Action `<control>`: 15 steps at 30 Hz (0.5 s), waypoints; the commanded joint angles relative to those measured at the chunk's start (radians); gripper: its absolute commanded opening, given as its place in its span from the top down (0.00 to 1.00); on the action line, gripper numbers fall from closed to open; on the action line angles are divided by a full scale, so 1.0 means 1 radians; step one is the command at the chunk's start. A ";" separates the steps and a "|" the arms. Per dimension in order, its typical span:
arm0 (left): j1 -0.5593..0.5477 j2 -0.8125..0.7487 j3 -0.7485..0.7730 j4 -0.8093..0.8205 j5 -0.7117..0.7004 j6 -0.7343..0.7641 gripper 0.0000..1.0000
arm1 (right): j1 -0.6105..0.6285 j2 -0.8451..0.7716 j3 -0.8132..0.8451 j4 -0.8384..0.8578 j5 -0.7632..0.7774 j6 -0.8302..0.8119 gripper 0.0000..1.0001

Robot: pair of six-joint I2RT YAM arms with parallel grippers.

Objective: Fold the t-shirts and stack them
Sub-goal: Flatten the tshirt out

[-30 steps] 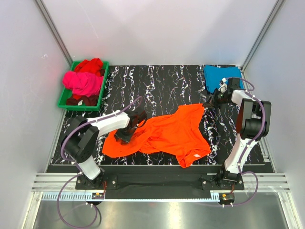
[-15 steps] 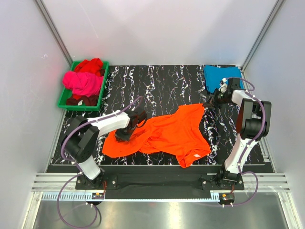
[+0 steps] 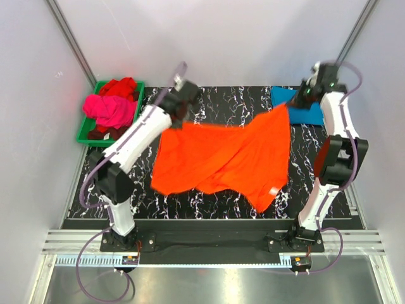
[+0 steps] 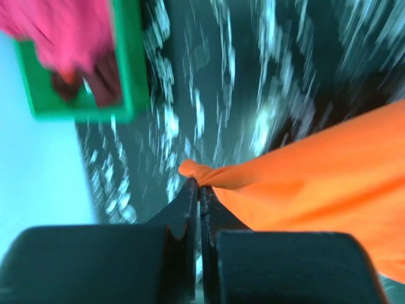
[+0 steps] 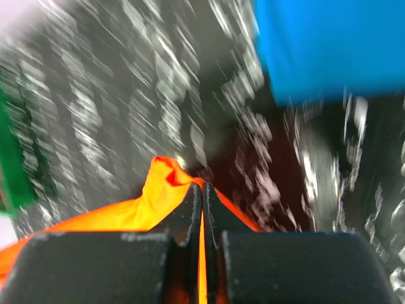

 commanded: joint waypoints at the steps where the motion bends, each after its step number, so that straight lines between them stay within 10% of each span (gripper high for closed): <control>1: 0.107 -0.072 0.207 -0.061 0.024 -0.062 1.00 | -0.007 -0.134 0.285 -0.080 0.043 0.014 1.00; 5: 0.121 -0.180 0.255 0.044 -0.015 -0.076 1.00 | -0.007 -0.183 0.506 -0.172 0.032 0.012 1.00; 15: 0.121 -0.482 0.378 0.180 -0.051 -0.131 1.00 | -0.007 -0.632 0.369 0.098 0.112 0.011 1.00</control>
